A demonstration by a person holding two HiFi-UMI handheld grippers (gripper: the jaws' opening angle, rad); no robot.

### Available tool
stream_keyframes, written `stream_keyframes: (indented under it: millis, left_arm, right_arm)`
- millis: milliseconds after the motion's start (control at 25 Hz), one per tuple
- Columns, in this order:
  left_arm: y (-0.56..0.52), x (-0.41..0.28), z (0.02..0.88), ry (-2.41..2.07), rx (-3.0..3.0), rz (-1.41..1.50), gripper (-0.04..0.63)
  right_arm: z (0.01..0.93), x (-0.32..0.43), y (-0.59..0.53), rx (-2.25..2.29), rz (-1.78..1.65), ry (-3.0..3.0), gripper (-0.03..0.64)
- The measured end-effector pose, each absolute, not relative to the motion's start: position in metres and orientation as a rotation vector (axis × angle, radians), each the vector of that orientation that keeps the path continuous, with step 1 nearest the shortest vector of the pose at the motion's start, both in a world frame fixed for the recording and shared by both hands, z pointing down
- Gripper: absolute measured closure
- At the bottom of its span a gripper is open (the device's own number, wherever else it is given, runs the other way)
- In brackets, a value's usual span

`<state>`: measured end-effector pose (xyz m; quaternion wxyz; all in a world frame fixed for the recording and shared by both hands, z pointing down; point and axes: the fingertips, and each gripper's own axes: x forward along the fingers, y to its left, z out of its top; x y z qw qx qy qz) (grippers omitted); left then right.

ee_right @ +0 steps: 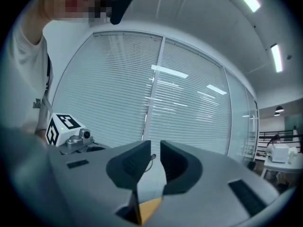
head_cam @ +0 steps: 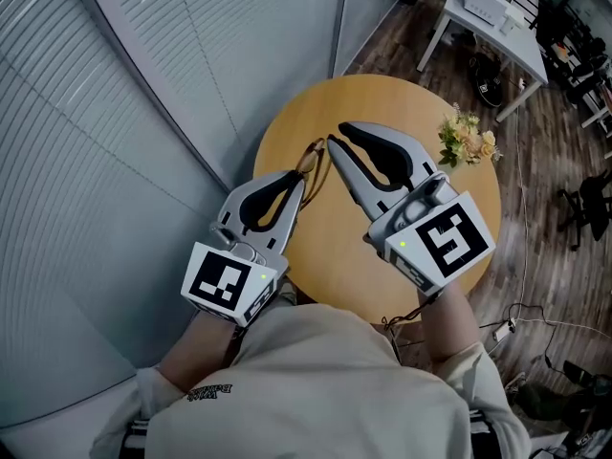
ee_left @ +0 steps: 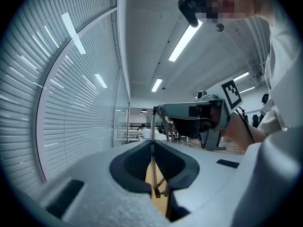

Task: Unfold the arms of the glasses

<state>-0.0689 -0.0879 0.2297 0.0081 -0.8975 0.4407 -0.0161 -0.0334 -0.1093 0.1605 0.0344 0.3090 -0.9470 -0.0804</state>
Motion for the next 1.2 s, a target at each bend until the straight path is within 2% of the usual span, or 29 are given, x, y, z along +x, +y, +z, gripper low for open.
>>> stream_keyframes:
  millis: [600,960,1200]
  left_arm:
    - [-0.131,-0.121,0.214,1.598,-2.774,0.15,0.555]
    - [-0.143,-0.12,0.207,1.605,-2.859,0.305,0.555]
    - [-0.142,-0.117,0.208,1.592,-2.88,0.302,0.555]
  right_arm:
    - [0.193,-0.002,-0.118,1.046,-0.124,-2.833,0.569]
    - [0.224,0.018,-0.101,1.092,-0.022,-2.791,0.569]
    - [0.235,0.019,-0.085,1.07,0.014,-2.788,0.569]
